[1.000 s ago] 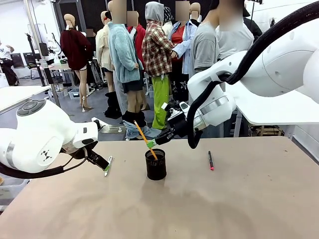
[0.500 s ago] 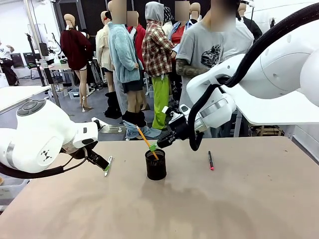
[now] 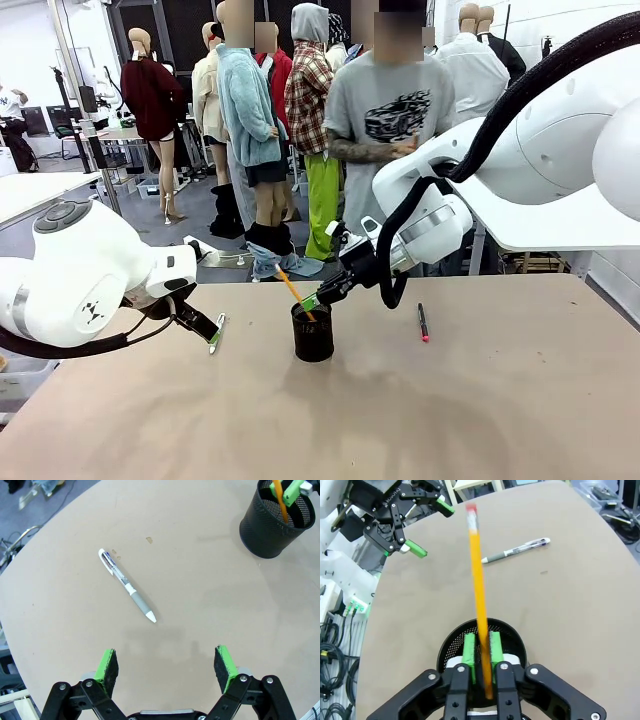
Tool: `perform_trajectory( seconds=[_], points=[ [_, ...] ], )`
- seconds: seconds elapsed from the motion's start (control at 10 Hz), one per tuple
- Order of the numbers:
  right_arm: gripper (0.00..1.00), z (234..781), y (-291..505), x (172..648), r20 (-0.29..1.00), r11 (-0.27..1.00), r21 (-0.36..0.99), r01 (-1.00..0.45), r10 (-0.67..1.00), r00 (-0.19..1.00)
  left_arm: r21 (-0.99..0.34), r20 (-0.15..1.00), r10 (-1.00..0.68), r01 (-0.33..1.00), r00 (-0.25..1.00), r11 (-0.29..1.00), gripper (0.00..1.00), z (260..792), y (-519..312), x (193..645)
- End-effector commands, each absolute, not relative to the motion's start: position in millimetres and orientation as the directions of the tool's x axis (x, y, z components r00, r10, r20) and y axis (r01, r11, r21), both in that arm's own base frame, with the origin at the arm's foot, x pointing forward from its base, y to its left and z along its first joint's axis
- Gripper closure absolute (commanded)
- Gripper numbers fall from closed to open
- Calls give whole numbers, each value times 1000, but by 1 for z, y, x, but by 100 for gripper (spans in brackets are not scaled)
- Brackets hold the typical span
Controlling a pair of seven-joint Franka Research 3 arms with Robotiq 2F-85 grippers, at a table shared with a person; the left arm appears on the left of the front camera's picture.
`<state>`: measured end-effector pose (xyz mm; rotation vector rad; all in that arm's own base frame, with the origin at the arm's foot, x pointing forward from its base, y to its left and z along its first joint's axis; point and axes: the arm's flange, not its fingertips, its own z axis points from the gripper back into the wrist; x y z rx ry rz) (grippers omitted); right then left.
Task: Place the pens into the pen holder.
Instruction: Pick up a writing instrument from the table and place it into the Pen holder.
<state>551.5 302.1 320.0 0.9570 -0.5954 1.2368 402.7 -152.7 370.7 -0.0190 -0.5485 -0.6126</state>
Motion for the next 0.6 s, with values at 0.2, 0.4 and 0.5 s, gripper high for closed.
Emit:
perform_trajectory(
  seconds=[0.2,0.4,0.5],
  points=[
    [52,329,298,549,850,16,239,-971,480,217,139,496,-537,548,682,825,0,371,-151,403],
    [52,354,275,548,854,86,214,-973,468,229,139,496,-537,548,682,825,0,371,-151,403],
    [52,372,258,550,850,135,180,-974,476,224,139,496,-537,548,682,825,0,371,-151,403]
  ],
)
